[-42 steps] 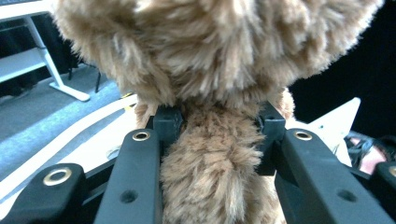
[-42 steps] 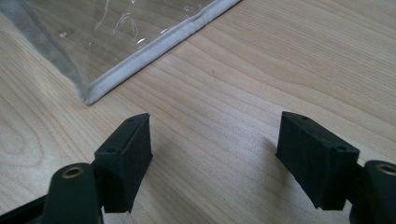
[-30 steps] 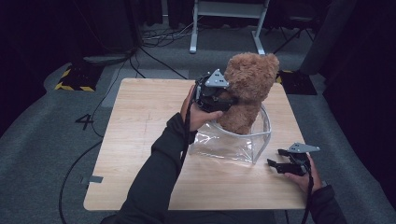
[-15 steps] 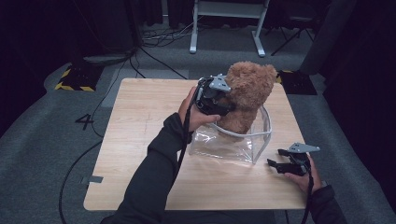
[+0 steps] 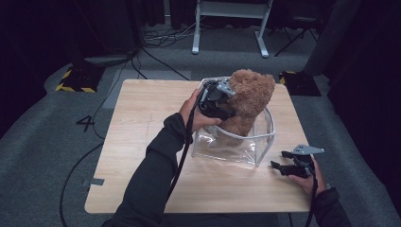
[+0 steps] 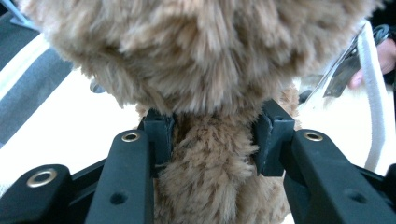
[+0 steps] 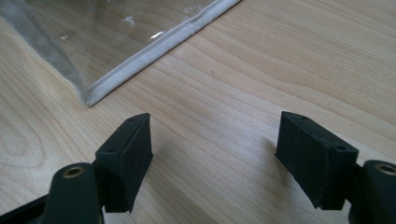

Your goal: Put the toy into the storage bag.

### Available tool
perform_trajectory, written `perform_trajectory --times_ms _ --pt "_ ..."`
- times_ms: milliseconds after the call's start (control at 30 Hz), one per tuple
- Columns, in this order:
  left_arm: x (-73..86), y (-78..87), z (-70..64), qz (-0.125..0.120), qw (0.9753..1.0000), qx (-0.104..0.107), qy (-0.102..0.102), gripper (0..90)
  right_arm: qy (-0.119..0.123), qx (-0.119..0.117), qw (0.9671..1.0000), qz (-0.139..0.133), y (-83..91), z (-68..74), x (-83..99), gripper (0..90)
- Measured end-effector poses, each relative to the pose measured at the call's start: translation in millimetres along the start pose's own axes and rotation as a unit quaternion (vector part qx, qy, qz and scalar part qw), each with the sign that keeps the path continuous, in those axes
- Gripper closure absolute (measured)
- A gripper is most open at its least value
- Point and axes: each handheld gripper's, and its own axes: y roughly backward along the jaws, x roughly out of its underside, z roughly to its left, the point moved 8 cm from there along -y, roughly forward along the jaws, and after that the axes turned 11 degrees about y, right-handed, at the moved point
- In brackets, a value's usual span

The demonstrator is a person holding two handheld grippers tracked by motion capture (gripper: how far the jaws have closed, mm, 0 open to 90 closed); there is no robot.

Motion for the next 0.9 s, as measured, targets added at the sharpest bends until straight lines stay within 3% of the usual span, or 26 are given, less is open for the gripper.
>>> perform_trajectory --times_ms 200,333,400,500,900 --pt "0.9 -4.6 -1.5 0.022 0.9997 -0.001 -0.01 58.4 0.0 0.002 1.0 0.0 -0.1 -0.1 0.0 26.8" --pt "-6.3 6.5 -0.8 -0.008 0.9997 0.023 0.006 68.7 0.0 0.0 1.0 0.0 0.0 0.0 0.0 26.9" --pt "-6.0 8.4 2.3 0.001 0.9999 0.01 0.003 70.1 0.0 0.0 1.0 0.0 0.0 0.0 0.0 26.9" --pt "-3.2 5.7 2.3 0.018 0.9998 0.008 -0.001 69.1 0.0 0.0 1.0 0.0 0.1 0.0 0.0 26.8" --pt "1.5 1.7 7.3 0.027 0.9996 0.002 -0.001 69.6 -0.001 -0.001 1.0 0.0 0.1 -0.1 0.1 26.9"
